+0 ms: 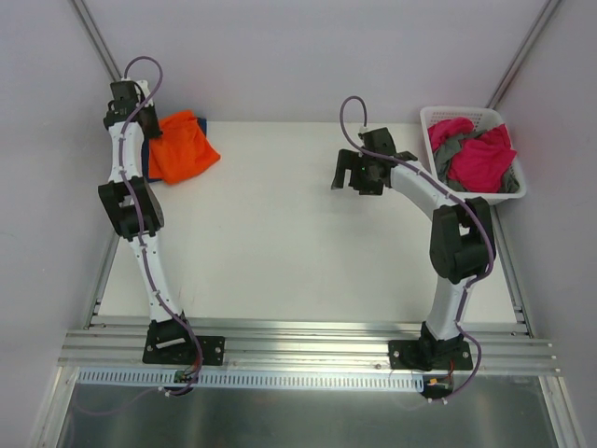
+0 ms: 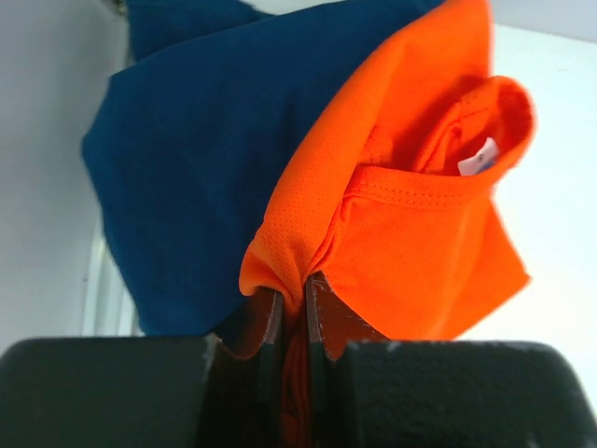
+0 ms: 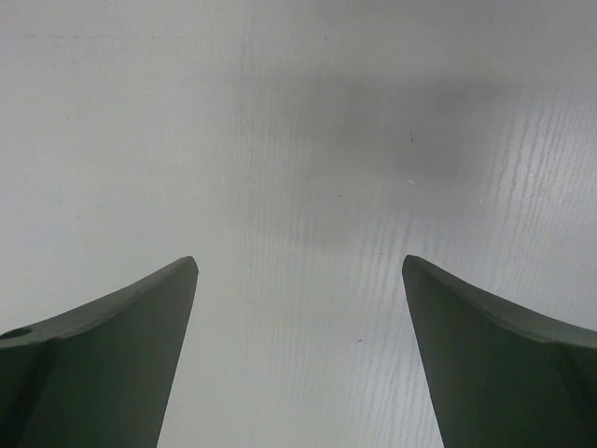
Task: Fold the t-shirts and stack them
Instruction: Neatly place the folded tshirt to the corner
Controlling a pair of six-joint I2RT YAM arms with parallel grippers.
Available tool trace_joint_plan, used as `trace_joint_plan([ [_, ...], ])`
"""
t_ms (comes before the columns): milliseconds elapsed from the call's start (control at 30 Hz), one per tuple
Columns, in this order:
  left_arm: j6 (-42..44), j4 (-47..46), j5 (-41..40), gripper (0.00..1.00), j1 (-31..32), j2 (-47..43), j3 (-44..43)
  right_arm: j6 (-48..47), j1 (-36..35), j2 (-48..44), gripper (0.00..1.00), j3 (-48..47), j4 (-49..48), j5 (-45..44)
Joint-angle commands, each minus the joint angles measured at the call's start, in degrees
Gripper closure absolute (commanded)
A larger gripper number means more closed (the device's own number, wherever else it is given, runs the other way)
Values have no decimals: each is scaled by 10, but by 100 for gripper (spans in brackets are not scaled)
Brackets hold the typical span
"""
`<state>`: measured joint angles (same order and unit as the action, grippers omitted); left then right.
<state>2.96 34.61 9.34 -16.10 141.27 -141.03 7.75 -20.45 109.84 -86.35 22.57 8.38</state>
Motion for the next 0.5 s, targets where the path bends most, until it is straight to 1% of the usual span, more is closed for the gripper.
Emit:
trace_joint_plan([
  [0, 20, -25, -63, 100, -11, -6, -29, 4, 3, -29, 3, -7, -9, 9],
  [167, 23, -32, -105, 100, -19, -13, -34, 9, 2, -18, 3, -15, -9, 11],
  [467, 30, -67, -129, 100, -25, -16, -69, 12, -5, -9, 3, -28, -9, 13],
])
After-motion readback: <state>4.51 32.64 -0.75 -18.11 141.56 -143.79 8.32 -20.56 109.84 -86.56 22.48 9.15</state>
